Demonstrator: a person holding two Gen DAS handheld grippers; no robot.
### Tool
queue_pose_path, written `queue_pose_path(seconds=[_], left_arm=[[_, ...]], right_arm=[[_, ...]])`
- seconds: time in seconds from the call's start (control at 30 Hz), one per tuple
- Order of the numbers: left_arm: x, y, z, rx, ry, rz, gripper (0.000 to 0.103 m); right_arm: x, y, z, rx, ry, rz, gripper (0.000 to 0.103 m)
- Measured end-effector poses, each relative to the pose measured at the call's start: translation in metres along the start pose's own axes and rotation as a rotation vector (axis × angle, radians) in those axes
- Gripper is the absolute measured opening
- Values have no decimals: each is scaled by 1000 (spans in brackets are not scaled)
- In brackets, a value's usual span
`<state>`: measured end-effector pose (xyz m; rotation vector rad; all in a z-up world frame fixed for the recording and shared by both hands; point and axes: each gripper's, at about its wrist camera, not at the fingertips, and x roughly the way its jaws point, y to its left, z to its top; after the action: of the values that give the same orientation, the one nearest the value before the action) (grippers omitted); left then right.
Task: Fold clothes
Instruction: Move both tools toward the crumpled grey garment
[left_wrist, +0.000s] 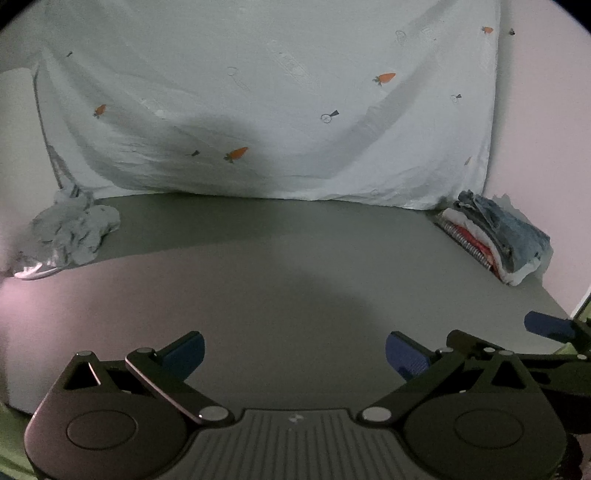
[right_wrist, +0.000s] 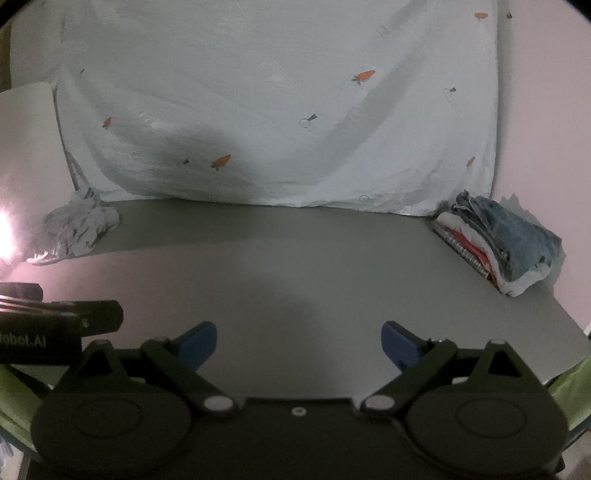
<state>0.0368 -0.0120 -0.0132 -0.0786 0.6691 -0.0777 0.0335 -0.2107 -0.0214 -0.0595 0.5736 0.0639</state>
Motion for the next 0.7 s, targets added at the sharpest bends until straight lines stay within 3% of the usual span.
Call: queue_pose_path(seconds=[0.33,0.43,0.57,0.7], left_arm=[[81,-19,58,-125,124,-42,103],[107,-3,82,-193,152,-47,103],[124,23,103,-255,131,27,103],[135,70,113,-341,102,111,103]], right_arm=[[98,-32,46,17,37,97,91],[133,-28,59,-29,35,112,90],[177,-10,74,-96,69,149,75],[204,29,88,-162,83,223,71]])
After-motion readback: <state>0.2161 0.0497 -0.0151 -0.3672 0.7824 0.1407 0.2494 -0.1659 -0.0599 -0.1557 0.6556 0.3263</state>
